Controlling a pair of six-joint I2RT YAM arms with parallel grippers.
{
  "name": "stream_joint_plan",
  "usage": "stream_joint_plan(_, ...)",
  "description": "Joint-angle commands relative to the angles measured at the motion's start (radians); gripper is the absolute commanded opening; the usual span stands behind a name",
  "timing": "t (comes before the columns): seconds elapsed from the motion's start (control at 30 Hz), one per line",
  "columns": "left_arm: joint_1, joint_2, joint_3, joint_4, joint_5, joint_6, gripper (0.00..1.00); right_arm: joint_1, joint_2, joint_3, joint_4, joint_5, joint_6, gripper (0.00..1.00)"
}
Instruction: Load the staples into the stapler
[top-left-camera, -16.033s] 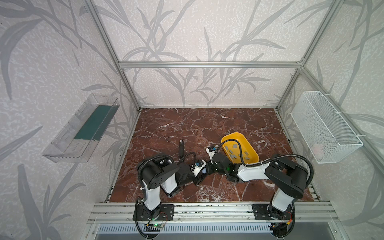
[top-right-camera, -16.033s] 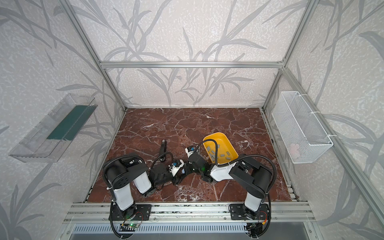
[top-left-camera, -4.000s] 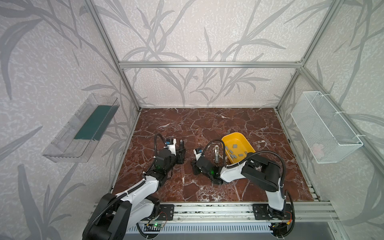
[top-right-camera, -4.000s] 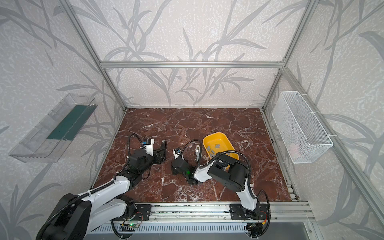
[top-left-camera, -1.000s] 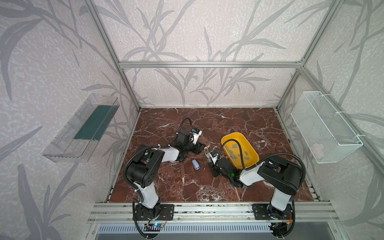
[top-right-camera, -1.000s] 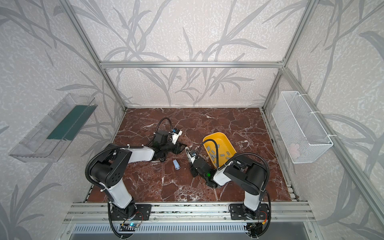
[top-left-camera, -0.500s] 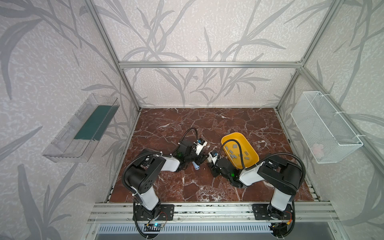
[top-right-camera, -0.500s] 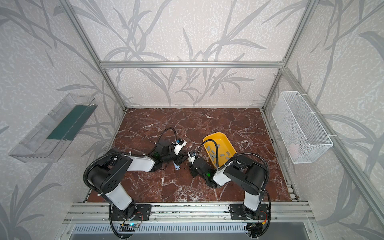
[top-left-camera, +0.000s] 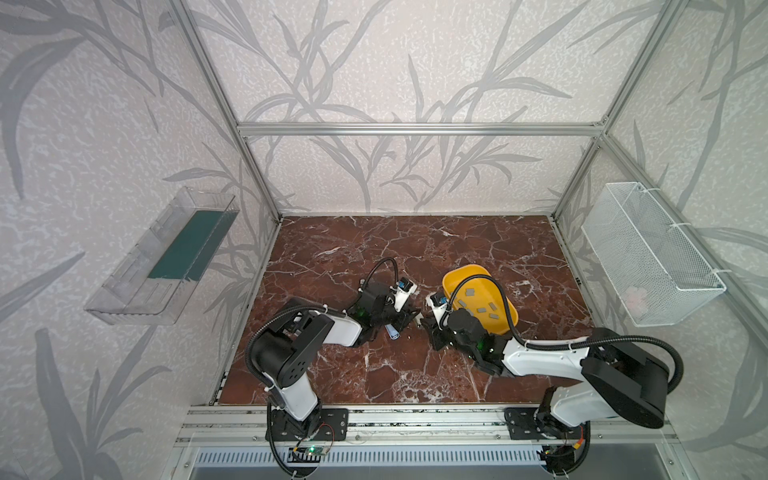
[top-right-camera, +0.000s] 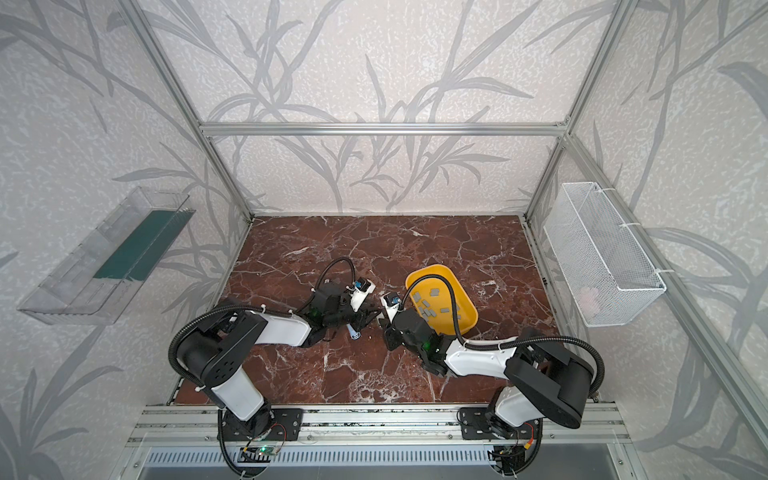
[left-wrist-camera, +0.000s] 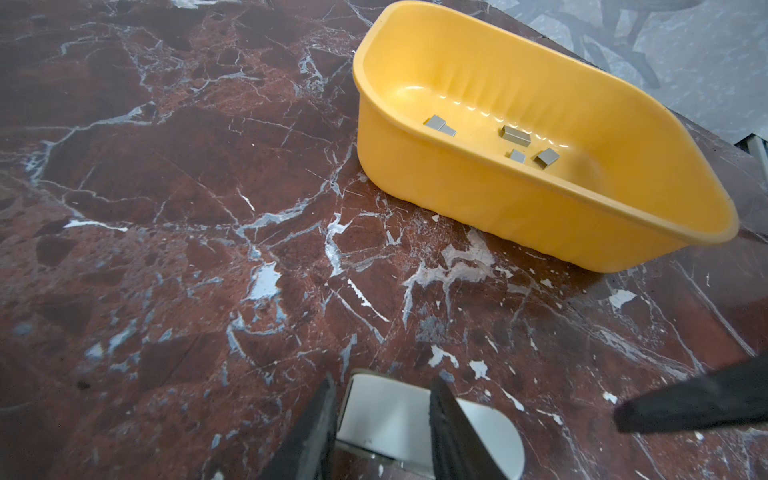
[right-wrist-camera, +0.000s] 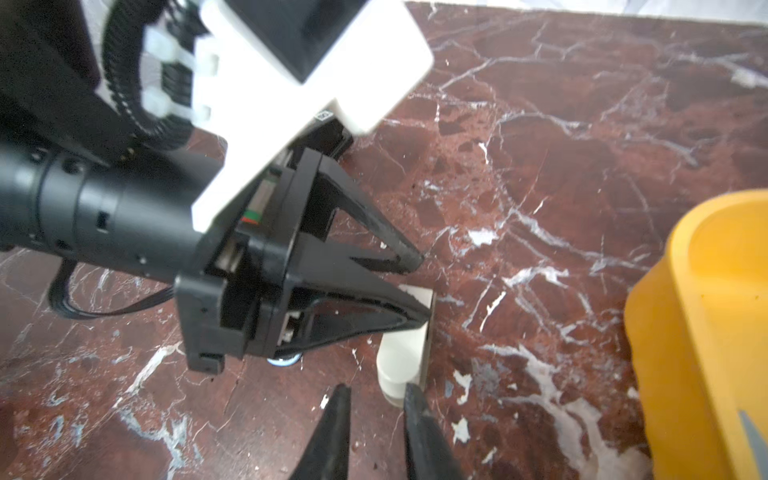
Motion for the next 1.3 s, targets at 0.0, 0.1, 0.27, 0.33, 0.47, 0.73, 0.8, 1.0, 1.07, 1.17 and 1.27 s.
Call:
stream_joint_plan(0.0, -0.006, 0.005, -0.019, -0.029, -0.022, 0.032, 0.38, 0.004, 0.028, 0.069, -0.088, 0.013, 0.014, 0.16)
stream_joint_plan(0.1, -0.006, 0.005, -0.016, -0.032, -0.028, 0.034, 0.38, 0.004, 0.113, 0.112, -0.090, 0.026, 0.013, 0.14)
stream_joint_plan(0.27, -0.006, 0.006, -0.011, -0.038, -0.026, 0.035, 0.38, 0.004, 0.250, 0.107, -0.029, -0.005, 0.058, 0.09)
stream_joint_plan(0.33, -0.006, 0.007, -0.013, -0.038, -0.030, 0.036, 0.38, 0.005, 0.281, 0.082, 0.003, -0.003, 0.074, 0.09)
stream_joint_plan(0.47, -0.006, 0.011, -0.010, -0.035, -0.031, 0.034, 0.38, 0.004, 0.300, 0.056, 0.036, 0.000, 0.095, 0.09)
stream_joint_plan(0.73, -0.003, -0.091, 0.027, -0.098, -0.077, -0.009, 0.42, 0.004, 0.050, 0.147, -0.158, 0.039, 0.022, 0.23)
stream_joint_plan(0.8, 0.001, -0.134, 0.056, -0.158, -0.102, -0.020, 0.43, 0.004, -0.059, 0.169, -0.225, 0.051, -0.006, 0.26)
stream_joint_plan(1.0, 0.012, -0.250, 0.065, -0.244, -0.180, -0.033, 0.46, -0.009, -0.290, 0.167, -0.372, 0.133, -0.015, 0.38)
stream_joint_plan(1.07, 0.024, -0.335, 0.073, -0.310, -0.245, -0.067, 0.52, -0.076, -0.369, 0.177, -0.434, 0.165, 0.006, 0.63)
stream_joint_plan(1.17, 0.072, -0.526, 0.093, -0.451, -0.466, -0.172, 0.66, -0.296, -0.414, 0.239, -0.610, 0.400, -0.009, 0.88)
stream_joint_plan(1.27, 0.170, -0.753, 0.028, -0.479, -0.715, -0.228, 0.92, -0.689, -0.383, 0.215, -0.657, 0.354, 0.000, 0.95)
